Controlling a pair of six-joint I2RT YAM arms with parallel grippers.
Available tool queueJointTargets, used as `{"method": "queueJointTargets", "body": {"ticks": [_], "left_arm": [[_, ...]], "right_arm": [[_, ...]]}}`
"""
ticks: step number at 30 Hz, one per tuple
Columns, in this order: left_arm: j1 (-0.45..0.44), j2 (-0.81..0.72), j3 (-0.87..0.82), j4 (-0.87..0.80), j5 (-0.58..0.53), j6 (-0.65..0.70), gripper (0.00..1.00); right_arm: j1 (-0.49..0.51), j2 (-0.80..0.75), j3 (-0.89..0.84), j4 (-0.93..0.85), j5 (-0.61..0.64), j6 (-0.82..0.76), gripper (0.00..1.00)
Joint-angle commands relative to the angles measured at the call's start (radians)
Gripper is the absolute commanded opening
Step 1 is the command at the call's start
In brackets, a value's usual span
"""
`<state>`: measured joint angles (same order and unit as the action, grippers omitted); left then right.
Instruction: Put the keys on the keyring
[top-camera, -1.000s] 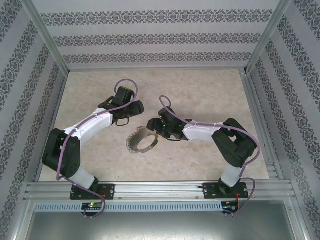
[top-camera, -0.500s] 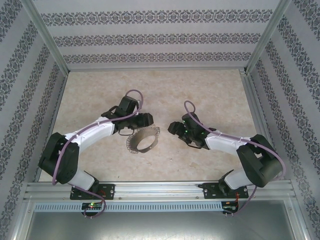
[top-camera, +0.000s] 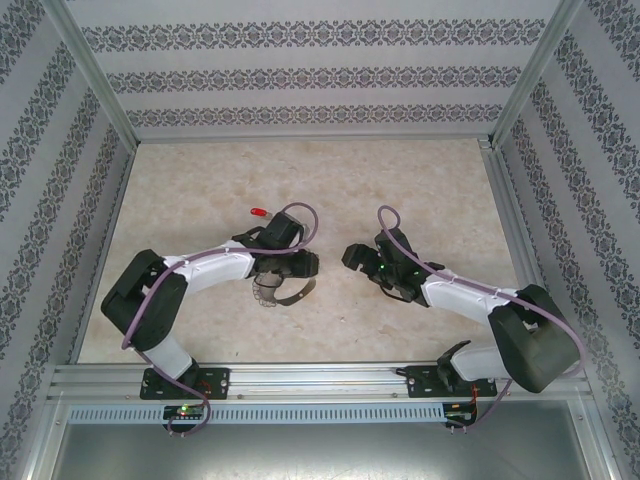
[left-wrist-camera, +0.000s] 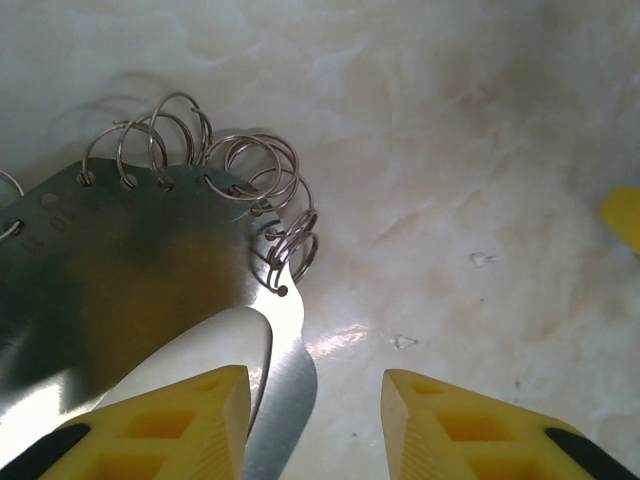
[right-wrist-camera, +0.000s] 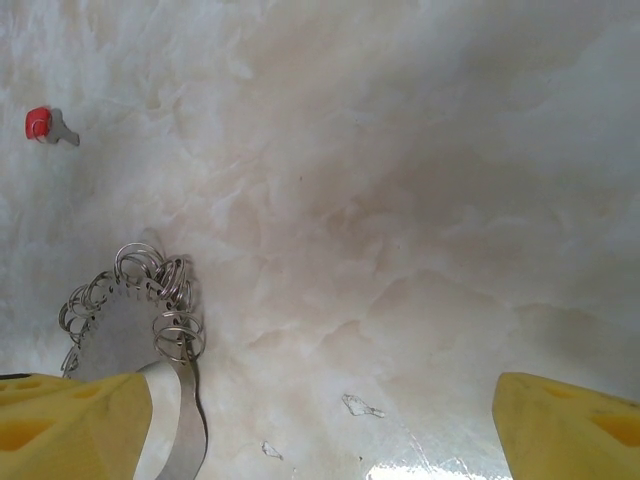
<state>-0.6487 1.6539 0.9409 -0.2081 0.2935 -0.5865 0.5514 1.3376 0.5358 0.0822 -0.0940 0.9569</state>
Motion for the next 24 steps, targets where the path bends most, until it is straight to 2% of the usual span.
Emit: {"method": "queueJointTargets", "body": {"ticks": [1, 14, 24], "left_arm": [[-0.026, 0.028, 0.046, 0.010, -0.073, 0.058, 0.40], [-0.042, 0.107, 0.087, 0.021, -0.160, 0.091, 0.37], [-0.045, 0.142, 0.102, 0.035, -0.152, 0.094, 0.35]], "right_arm": [[-0.011, -0.019, -0.017, 0.003, 0.020, -0.026, 0.89], [-0.012, -0.043, -0.030, 0.005, 0.020, -0.030, 0.89], [-0.011, -0.041, -0.029, 0.005, 0.020, -0.029, 0.88]]}}
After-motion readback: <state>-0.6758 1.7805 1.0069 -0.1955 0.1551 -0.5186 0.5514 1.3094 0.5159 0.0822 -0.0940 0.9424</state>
